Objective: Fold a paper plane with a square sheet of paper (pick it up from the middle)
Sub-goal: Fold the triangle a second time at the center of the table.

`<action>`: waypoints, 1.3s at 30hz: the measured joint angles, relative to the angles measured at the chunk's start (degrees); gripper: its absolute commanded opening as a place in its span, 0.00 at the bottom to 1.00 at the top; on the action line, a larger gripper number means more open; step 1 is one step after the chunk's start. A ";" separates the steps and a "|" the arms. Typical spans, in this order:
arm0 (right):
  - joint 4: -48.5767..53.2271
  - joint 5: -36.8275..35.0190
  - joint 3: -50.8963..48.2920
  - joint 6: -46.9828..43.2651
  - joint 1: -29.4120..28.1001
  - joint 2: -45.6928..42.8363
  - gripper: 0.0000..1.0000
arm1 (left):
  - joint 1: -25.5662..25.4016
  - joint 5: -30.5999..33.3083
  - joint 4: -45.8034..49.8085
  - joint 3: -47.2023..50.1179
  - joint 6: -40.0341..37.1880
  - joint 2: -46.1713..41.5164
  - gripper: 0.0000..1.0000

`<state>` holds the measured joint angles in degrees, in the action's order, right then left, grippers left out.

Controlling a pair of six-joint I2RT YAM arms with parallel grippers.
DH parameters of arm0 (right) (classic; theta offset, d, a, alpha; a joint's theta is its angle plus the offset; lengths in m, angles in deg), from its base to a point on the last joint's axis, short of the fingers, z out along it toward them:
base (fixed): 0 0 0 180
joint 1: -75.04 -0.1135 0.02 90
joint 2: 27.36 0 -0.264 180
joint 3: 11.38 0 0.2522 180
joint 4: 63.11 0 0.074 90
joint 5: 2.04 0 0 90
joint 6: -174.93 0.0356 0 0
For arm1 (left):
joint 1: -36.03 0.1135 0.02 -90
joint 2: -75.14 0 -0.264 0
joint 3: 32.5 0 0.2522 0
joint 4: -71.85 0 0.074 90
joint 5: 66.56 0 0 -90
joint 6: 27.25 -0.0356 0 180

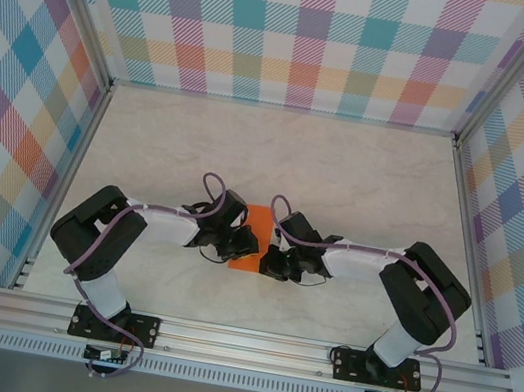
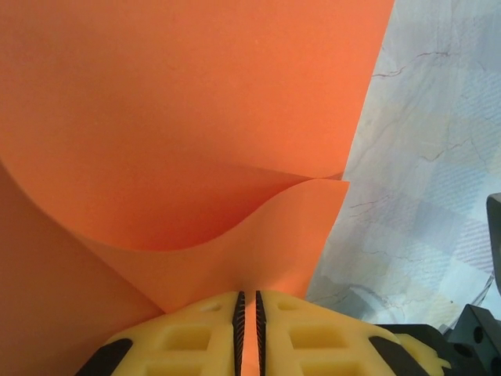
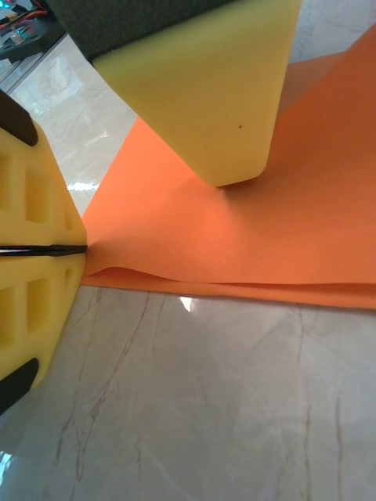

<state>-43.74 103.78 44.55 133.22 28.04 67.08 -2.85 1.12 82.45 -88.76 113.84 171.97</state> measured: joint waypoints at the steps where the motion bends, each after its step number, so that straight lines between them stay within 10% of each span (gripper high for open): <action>1: 0.04 -0.28 0.00 0.22 0.00 -0.15 0.10 | 0.13 -0.35 -0.02 -0.24 -0.26 0.26 0.14; 12: 5.64 -5.46 2.38 -0.57 0.02 -8.24 0.12 | 0.57 -1.49 -0.17 -0.96 -1.03 1.36 0.10; 39: 3.04 -2.12 5.22 -2.64 0.07 2.84 0.10 | 0.76 -2.03 -0.15 -1.38 -0.09 1.73 0.11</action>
<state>-40.70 101.66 49.77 130.58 28.10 69.92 -2.08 -0.92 82.30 -90.14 113.75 173.70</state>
